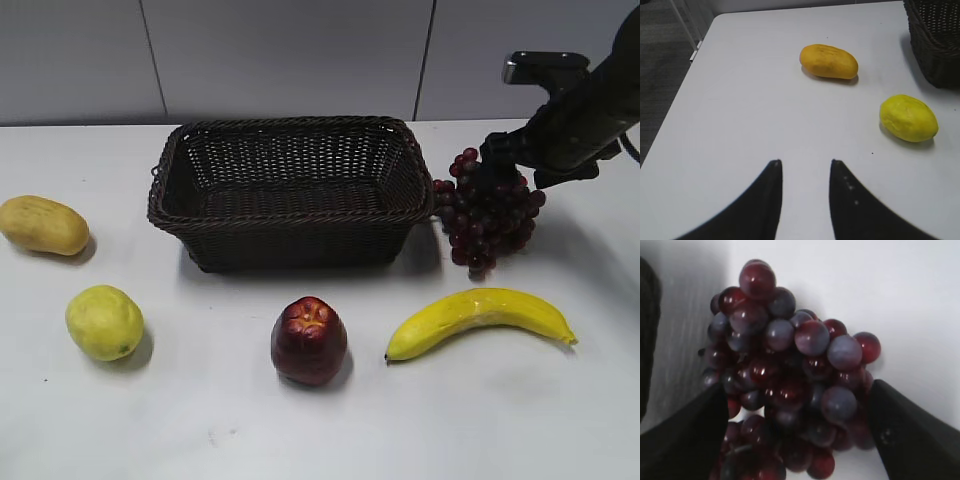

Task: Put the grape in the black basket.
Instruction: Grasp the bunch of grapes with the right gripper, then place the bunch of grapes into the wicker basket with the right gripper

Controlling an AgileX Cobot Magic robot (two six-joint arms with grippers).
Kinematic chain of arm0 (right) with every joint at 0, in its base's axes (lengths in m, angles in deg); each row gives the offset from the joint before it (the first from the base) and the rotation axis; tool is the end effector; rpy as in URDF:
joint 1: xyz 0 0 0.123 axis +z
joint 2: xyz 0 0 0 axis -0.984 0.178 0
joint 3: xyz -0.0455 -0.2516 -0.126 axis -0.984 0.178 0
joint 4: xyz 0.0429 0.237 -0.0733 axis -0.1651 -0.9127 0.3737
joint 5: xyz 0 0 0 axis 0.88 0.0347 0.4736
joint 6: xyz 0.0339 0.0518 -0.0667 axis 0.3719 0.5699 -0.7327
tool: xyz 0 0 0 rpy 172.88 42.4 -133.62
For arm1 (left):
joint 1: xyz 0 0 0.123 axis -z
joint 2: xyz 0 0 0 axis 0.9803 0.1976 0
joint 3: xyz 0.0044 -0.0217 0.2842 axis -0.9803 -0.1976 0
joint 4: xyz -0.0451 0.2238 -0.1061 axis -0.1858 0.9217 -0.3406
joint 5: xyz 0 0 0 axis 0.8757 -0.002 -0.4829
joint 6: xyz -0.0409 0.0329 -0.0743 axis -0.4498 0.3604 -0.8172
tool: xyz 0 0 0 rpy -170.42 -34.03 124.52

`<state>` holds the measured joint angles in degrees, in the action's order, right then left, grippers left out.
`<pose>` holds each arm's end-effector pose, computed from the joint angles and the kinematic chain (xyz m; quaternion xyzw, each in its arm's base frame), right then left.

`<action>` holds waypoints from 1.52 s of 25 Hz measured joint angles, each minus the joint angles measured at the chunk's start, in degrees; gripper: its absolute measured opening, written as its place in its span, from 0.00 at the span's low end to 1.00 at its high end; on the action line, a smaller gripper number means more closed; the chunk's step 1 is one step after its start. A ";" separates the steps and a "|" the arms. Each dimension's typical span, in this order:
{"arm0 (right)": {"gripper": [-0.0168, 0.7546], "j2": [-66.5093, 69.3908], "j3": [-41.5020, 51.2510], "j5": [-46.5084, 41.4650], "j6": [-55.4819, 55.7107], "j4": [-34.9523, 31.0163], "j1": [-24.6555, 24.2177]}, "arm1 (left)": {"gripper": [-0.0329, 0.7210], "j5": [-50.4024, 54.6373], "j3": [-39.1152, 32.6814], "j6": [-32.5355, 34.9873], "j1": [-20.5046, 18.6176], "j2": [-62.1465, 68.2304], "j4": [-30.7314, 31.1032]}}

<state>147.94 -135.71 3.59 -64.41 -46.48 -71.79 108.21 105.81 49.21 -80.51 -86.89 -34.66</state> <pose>0.4080 0.0685 0.1639 -0.0704 0.9635 0.0815 0.2449 -0.0040 -0.0054 0.2694 0.0333 0.8629 0.0026 0.5042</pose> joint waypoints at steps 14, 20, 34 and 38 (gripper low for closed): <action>0.86 12.43 -10.17 -1.09 -0.53 0.32 0.10 | 0.36 0.00 0.00 0.00 0.00 0.00 0.00; 0.60 12.85 -10.70 -1.28 -0.57 0.14 0.10 | 0.36 0.00 0.00 0.00 0.00 0.00 0.00; 0.36 9.56 -12.19 -5.97 -0.74 0.52 0.19 | 0.36 0.00 0.00 0.00 0.00 0.00 0.00; 0.33 2.59 -12.19 -6.60 -0.74 0.52 0.30 | 0.36 0.00 0.00 0.00 0.00 0.00 0.00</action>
<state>150.54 -147.90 -3.01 -65.15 -45.96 -71.49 108.21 105.81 49.21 -80.51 -86.89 -34.66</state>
